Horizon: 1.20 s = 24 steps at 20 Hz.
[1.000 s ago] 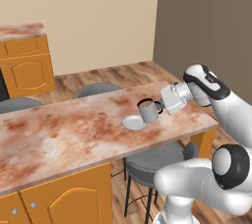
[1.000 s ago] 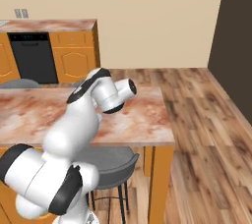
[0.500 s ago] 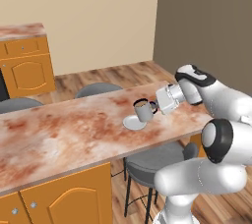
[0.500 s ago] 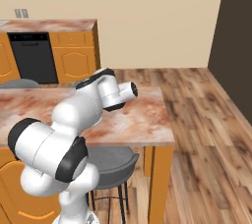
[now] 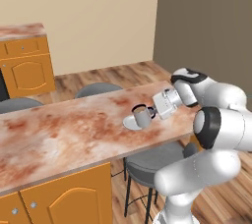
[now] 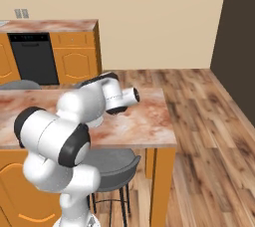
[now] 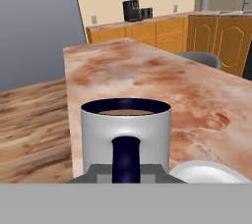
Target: Pick the cup of tea, navigate to the dining table, and place it on the saucer.
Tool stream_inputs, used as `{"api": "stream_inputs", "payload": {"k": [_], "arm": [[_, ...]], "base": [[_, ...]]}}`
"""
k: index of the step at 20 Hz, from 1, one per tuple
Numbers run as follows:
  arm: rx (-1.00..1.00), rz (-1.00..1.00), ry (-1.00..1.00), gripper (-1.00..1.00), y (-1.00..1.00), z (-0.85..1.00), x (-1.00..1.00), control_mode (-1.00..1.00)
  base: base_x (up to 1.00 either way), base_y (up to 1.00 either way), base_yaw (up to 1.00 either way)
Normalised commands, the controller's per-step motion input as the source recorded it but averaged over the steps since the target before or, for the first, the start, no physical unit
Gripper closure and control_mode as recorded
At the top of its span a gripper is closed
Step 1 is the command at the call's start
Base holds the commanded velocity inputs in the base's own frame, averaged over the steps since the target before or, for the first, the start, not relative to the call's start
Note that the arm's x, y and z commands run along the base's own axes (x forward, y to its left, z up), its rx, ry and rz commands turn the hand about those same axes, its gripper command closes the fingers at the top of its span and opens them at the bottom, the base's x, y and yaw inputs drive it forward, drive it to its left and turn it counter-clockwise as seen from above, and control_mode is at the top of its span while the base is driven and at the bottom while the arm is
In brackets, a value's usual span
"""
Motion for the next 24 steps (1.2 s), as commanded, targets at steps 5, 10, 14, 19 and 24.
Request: {"api": "stream_inputs", "payload": {"k": [5,10,14,19,24], "arm": [[0.00,0.02,0.00,1.00,0.18,-0.22,0.21,-1.00],[0.00,0.02,0.00,1.00,0.06,-0.21,0.18,-1.00],[0.00,0.04,0.00,1.00,0.00,-0.12,0.31,-1.00],[0.00,0.05,0.00,1.00,0.00,-0.01,0.37,-1.00],[0.00,0.05,0.00,1.00,0.00,-0.04,0.35,-1.00]], "base": [[0.00,0.00,0.00],[0.00,0.00,0.00],[0.00,0.00,0.00],[0.00,0.00,0.00],[0.00,0.00,0.00]]}}
